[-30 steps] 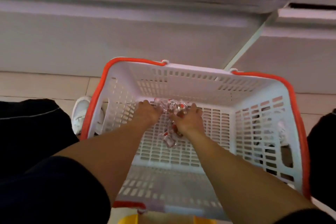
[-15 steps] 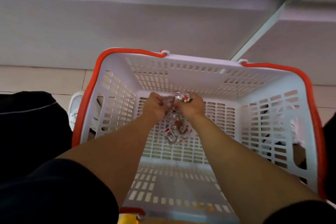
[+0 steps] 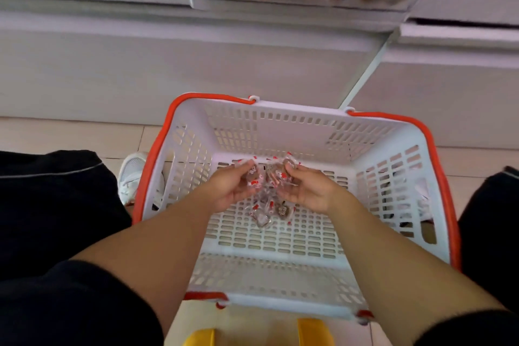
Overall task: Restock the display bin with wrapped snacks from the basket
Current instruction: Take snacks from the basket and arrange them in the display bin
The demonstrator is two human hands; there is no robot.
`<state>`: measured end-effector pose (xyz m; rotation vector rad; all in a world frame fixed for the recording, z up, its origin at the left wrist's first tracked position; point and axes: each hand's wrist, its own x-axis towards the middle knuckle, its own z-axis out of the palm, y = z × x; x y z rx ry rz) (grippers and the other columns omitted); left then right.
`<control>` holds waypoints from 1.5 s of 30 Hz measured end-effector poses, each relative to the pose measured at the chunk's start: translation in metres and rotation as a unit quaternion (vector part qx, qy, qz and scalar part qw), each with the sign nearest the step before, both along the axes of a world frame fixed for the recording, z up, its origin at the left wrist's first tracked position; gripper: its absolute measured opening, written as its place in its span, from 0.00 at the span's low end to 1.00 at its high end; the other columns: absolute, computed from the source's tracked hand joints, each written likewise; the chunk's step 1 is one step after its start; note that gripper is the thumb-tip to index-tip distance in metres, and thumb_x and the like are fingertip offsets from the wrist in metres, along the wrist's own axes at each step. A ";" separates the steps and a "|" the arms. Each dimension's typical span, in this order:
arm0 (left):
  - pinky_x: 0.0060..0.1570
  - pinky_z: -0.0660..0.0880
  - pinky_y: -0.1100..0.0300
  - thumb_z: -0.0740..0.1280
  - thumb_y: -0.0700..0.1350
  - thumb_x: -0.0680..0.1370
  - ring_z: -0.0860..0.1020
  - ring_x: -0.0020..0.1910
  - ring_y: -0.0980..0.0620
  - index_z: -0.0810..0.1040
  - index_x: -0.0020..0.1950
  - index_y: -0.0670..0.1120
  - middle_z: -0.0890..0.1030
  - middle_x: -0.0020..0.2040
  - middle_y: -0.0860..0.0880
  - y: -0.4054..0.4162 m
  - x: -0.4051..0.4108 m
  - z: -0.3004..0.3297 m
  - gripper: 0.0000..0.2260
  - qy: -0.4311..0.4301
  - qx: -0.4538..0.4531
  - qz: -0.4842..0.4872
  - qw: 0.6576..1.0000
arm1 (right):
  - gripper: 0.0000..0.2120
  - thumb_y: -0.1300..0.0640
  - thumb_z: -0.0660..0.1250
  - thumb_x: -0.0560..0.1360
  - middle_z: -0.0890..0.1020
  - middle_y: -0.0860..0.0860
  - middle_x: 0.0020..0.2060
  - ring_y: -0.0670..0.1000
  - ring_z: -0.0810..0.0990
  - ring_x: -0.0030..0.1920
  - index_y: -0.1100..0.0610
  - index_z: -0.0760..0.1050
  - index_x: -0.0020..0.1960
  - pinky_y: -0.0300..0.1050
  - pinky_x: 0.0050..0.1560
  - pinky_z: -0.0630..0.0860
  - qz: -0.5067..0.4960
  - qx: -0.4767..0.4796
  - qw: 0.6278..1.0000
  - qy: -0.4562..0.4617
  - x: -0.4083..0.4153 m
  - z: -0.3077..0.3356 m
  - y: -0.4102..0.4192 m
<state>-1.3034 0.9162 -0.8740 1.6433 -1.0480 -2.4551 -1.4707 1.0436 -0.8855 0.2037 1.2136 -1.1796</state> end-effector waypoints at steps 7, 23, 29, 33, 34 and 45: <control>0.24 0.74 0.65 0.71 0.51 0.77 0.80 0.36 0.52 0.80 0.51 0.44 0.83 0.36 0.50 0.002 -0.003 0.048 0.11 0.035 -0.059 -0.026 0.997 | 0.18 0.64 0.68 0.74 0.86 0.56 0.49 0.53 0.86 0.44 0.57 0.76 0.64 0.46 0.40 0.82 0.010 -0.084 0.996 0.011 0.003 0.051 0.006; 0.40 0.83 0.51 0.66 0.51 0.80 0.84 0.41 0.45 0.78 0.56 0.44 0.84 0.45 0.43 0.017 -0.007 0.153 0.11 0.108 -0.132 -0.004 0.985 | 0.08 0.65 0.68 0.77 0.85 0.52 0.41 0.47 0.84 0.37 0.56 0.79 0.54 0.42 0.41 0.80 0.079 -0.112 0.962 0.237 0.000 0.204 0.003; 0.40 0.81 0.54 0.57 0.59 0.81 0.84 0.50 0.43 0.77 0.64 0.48 0.84 0.51 0.42 0.008 -0.028 0.260 0.21 0.212 -0.131 -0.148 0.957 | 0.16 0.67 0.72 0.73 0.84 0.55 0.47 0.49 0.81 0.43 0.61 0.78 0.61 0.41 0.42 0.76 0.141 -0.177 0.907 0.356 -0.004 0.297 -0.009; 0.35 0.80 0.57 0.51 0.60 0.82 0.82 0.40 0.47 0.78 0.63 0.49 0.84 0.47 0.42 -0.002 -0.029 0.326 0.23 0.239 -0.132 -0.207 0.939 | 0.12 0.66 0.73 0.72 0.82 0.51 0.39 0.46 0.79 0.37 0.60 0.79 0.55 0.39 0.37 0.74 0.090 -0.243 0.890 0.376 -0.001 0.343 -0.005; 0.37 0.80 0.58 0.51 0.57 0.83 0.82 0.41 0.47 0.78 0.63 0.49 0.83 0.50 0.42 -0.004 -0.029 0.338 0.21 0.260 -0.133 -0.222 0.930 | 0.11 0.66 0.72 0.72 0.83 0.51 0.39 0.47 0.81 0.37 0.61 0.79 0.55 0.39 0.37 0.76 0.084 -0.261 0.888 0.368 -0.002 0.354 -0.002; 0.43 0.81 0.56 0.63 0.53 0.78 0.83 0.45 0.45 0.79 0.60 0.51 0.83 0.54 0.40 0.000 -0.066 0.369 0.14 0.304 -0.287 -0.194 0.888 | 0.13 0.66 0.71 0.74 0.83 0.57 0.52 0.55 0.87 0.46 0.65 0.73 0.56 0.44 0.43 0.83 0.022 -0.261 0.850 0.458 -0.026 0.394 0.002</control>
